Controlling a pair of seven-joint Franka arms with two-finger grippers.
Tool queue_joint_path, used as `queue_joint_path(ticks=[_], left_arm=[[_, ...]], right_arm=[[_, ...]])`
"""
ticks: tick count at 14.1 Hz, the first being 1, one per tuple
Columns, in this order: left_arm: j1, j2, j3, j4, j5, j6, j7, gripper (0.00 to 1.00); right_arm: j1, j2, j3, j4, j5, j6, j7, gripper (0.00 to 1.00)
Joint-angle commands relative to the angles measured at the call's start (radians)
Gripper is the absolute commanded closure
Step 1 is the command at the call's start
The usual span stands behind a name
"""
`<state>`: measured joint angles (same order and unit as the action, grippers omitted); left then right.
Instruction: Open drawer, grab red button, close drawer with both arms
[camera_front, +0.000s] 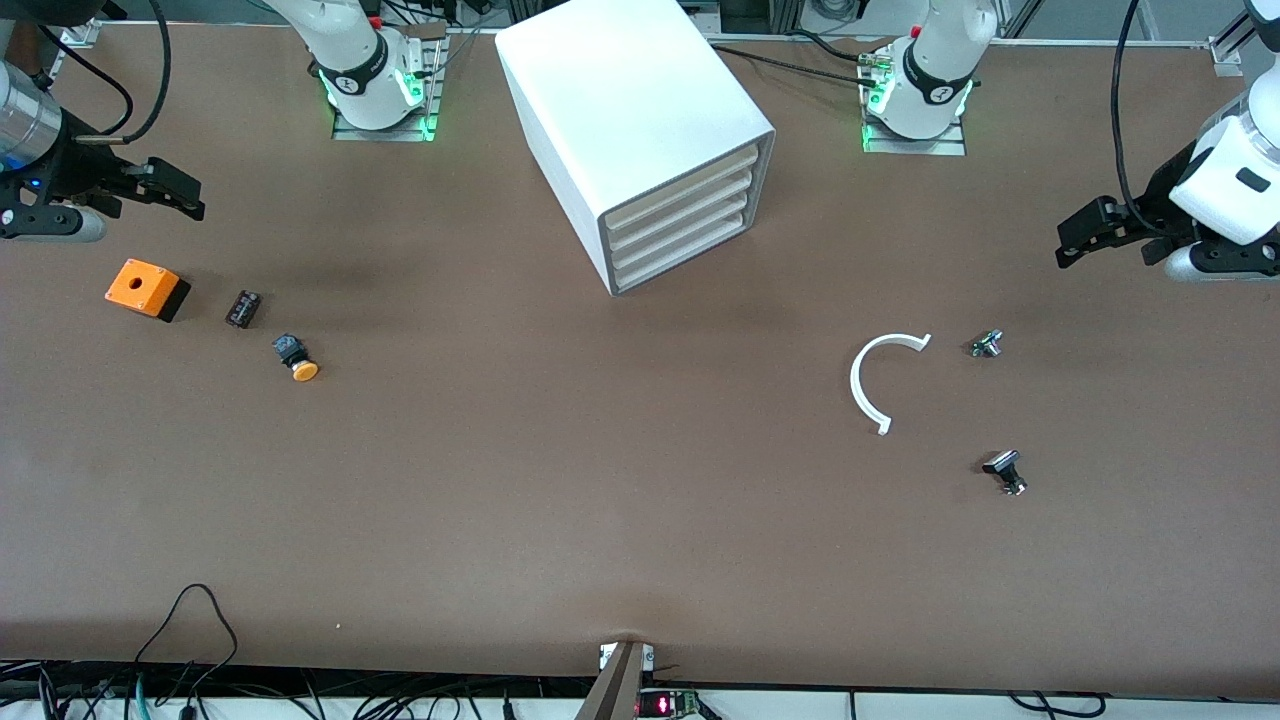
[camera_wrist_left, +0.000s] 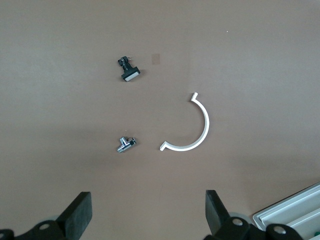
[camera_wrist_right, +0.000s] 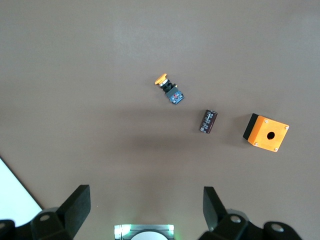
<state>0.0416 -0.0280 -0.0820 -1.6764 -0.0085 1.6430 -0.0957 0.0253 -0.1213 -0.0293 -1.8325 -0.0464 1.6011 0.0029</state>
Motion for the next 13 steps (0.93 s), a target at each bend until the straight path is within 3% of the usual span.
queue_joint_path(ticks=[1, 4, 13], left_arm=[[0.006, 0.004, -0.002, 0.008, -0.015, -0.019, 0.01, 0.0], [0.003, 0.028, -0.002, 0.05, -0.013, -0.025, -0.006, 0.0], [0.003, 0.026, -0.005, 0.052, -0.013, -0.042, -0.006, 0.0]], right_arm=[[-0.001, -0.021, 0.005, -0.019, 0.002, 0.013, 0.003, 0.0], [-0.001, -0.021, 0.008, -0.016, 0.0, 0.013, 0.003, 0.0], [-0.001, -0.017, 0.006, -0.016, -0.01, 0.023, 0.008, 0.0]])
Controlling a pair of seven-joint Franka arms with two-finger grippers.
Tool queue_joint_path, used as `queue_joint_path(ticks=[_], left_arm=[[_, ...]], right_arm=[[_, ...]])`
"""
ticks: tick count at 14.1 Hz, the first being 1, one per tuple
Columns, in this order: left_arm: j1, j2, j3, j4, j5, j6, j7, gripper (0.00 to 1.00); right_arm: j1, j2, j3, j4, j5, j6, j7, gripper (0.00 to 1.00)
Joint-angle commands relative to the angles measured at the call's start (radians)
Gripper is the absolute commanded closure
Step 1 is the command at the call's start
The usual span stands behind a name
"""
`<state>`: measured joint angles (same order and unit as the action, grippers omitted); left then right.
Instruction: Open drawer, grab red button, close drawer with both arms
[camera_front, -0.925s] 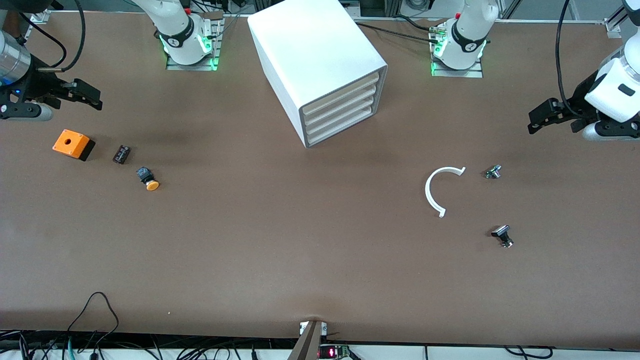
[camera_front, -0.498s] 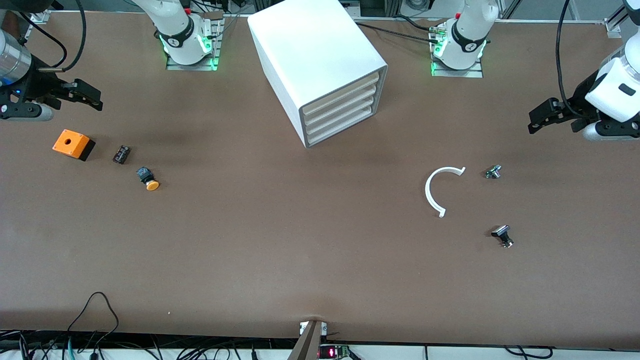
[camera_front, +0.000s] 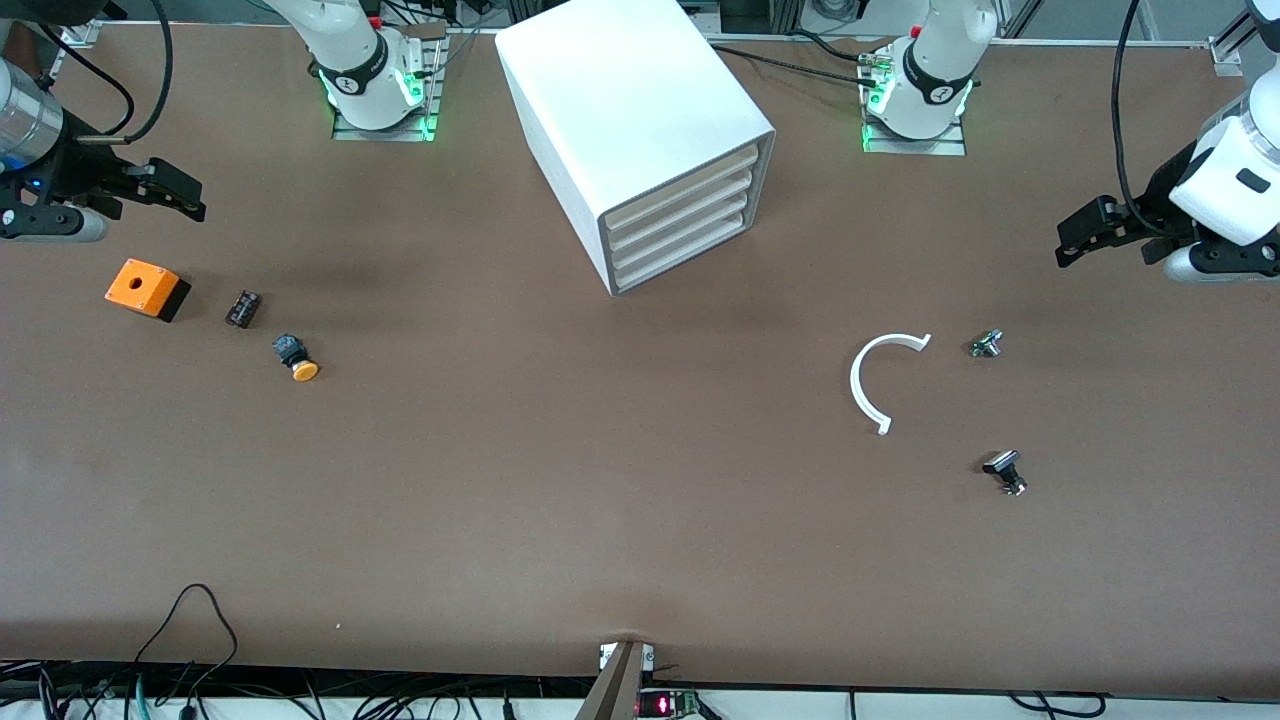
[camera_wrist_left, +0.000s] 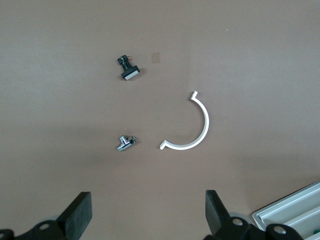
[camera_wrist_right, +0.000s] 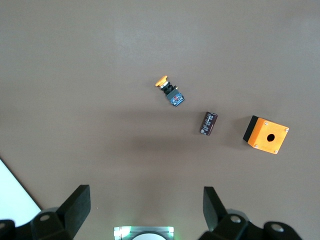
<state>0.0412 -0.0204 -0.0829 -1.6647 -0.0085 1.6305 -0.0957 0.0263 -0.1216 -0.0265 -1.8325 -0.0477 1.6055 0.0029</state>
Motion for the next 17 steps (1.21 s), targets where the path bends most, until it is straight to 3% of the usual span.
queue_joint_path(ticks=[1, 11, 17], left_arm=[[0.003, 0.019, -0.004, 0.04, -0.013, -0.029, -0.006, 0.0], [0.0, 0.026, -0.004, 0.042, -0.011, -0.024, -0.006, 0.0], [-0.008, 0.145, -0.02, 0.022, 0.001, -0.046, 0.004, 0.0]], right_arm=[[-0.002, -0.016, 0.004, -0.016, -0.009, 0.03, 0.008, 0.0], [-0.002, -0.013, 0.0, -0.016, -0.011, 0.114, 0.009, 0.0], [-0.003, -0.012, -0.003, -0.016, -0.006, 0.106, 0.014, 0.0]])
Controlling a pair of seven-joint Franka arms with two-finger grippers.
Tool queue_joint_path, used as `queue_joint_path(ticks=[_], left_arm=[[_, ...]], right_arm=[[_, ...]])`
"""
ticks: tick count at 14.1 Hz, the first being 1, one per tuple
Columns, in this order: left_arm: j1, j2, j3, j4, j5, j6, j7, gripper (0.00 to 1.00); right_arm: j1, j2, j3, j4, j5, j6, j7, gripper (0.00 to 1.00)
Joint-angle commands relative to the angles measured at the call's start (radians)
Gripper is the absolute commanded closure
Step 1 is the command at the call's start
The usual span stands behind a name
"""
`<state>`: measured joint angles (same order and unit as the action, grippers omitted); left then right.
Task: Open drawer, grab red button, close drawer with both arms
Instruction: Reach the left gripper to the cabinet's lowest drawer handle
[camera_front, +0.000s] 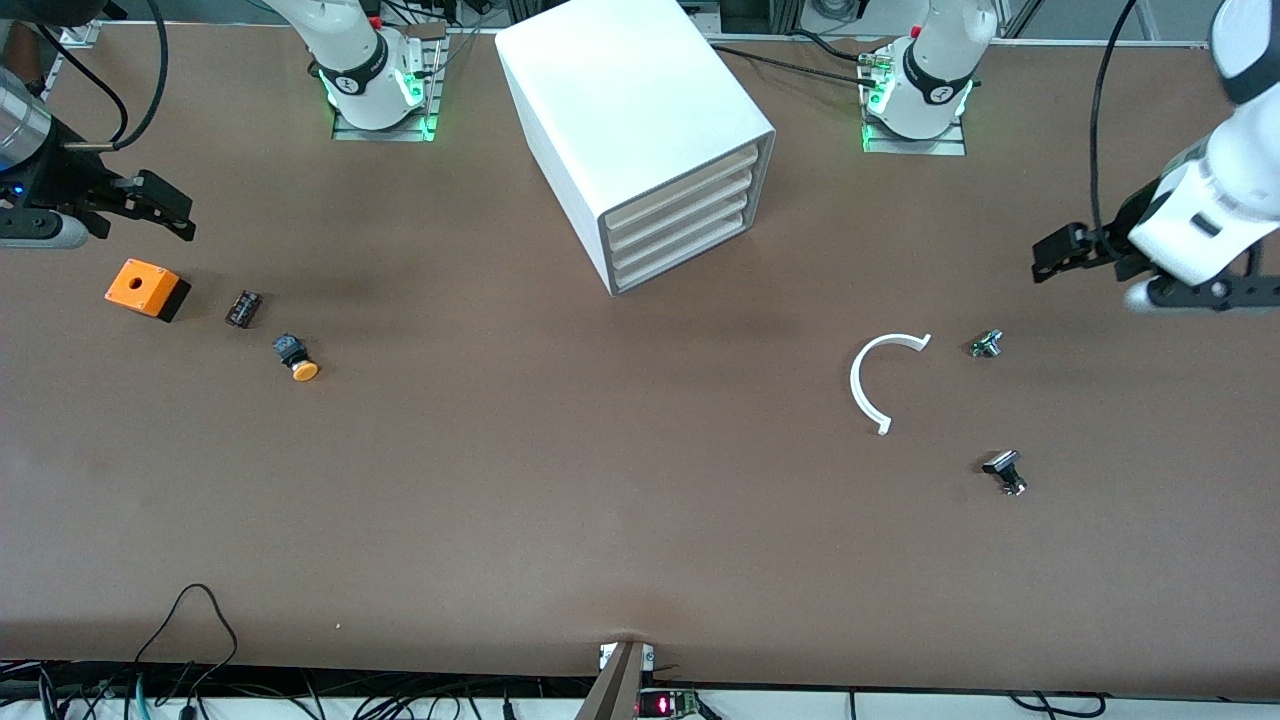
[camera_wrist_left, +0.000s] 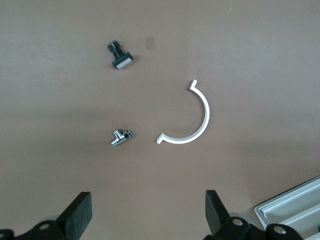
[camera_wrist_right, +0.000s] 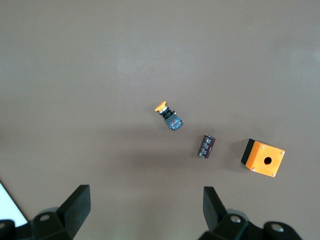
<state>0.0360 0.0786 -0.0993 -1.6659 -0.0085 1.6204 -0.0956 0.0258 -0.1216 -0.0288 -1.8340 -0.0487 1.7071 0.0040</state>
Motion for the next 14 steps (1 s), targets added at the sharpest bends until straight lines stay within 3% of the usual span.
queue_joint_path(ticks=[1, 3, 7, 9, 14], left_arm=[[-0.004, 0.053, -0.005, 0.023, 0.001, -0.049, 0.001, 0.0], [0.01, 0.111, -0.007, 0.035, -0.033, -0.05, 0.01, 0.0], [0.01, 0.243, -0.005, 0.002, -0.214, -0.039, 0.013, 0.0], [0.001, 0.262, -0.011, -0.072, -0.319, 0.005, 0.013, 0.0], [-0.014, 0.323, -0.109, -0.221, -0.601, 0.074, 0.097, 0.0]], right_arm=[[-0.003, -0.01, 0.0, -0.014, -0.003, 0.0, 0.013, 0.0], [-0.003, -0.01, 0.0, -0.014, -0.003, -0.004, 0.013, 0.0], [-0.003, -0.01, -0.011, -0.013, 0.007, -0.024, 0.063, 0.0], [-0.003, -0.01, -0.01, -0.013, 0.003, -0.027, 0.056, 0.0], [-0.003, 0.008, -0.01, 0.01, 0.006, -0.041, 0.048, 0.0]])
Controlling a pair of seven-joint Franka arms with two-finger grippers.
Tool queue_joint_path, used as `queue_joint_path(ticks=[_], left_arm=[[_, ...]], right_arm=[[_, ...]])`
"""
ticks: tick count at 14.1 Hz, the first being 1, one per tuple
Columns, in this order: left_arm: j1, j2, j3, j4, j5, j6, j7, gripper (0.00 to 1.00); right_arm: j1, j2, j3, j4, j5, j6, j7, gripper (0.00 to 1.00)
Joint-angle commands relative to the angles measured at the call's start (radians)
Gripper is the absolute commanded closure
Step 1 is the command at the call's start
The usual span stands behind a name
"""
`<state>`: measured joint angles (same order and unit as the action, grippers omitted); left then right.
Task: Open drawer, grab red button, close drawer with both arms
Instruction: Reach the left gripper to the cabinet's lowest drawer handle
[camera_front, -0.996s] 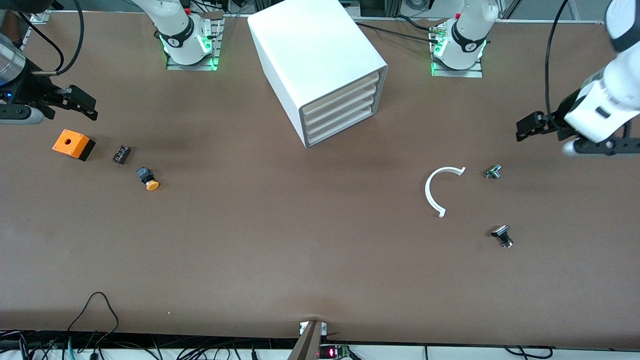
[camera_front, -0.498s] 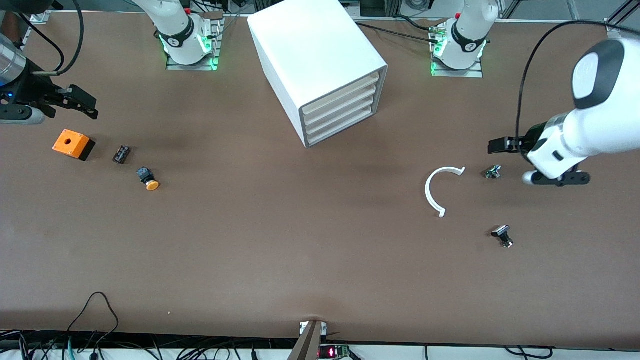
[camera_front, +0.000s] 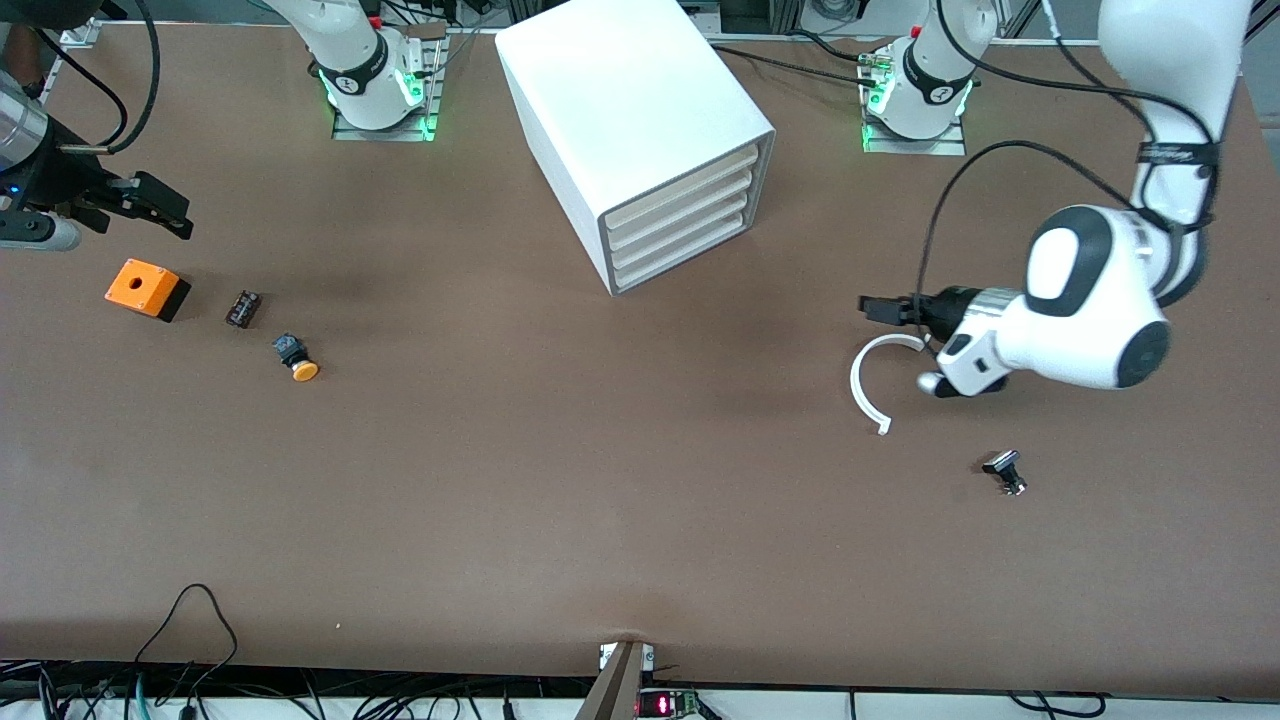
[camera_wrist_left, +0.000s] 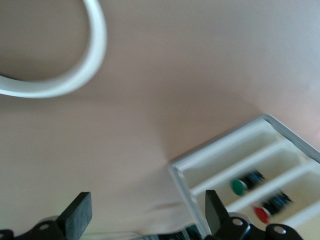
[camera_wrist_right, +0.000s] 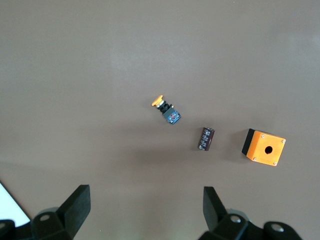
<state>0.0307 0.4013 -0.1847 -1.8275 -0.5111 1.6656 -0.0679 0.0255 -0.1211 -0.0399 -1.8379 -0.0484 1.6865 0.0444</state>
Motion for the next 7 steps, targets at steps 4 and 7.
queue_joint_path(ticks=[4, 7], left_arm=[[-0.049, 0.002, -0.038, -0.226, -0.352, 0.111, 0.253, 0.0], [-0.051, 0.008, -0.084, -0.315, -0.475, 0.115, 0.425, 0.0]], right_arm=[[-0.002, 0.029, 0.0, 0.048, 0.004, -0.054, 0.009, 0.0], [0.002, 0.034, 0.005, 0.055, -0.01, -0.044, 0.006, 0.0]])
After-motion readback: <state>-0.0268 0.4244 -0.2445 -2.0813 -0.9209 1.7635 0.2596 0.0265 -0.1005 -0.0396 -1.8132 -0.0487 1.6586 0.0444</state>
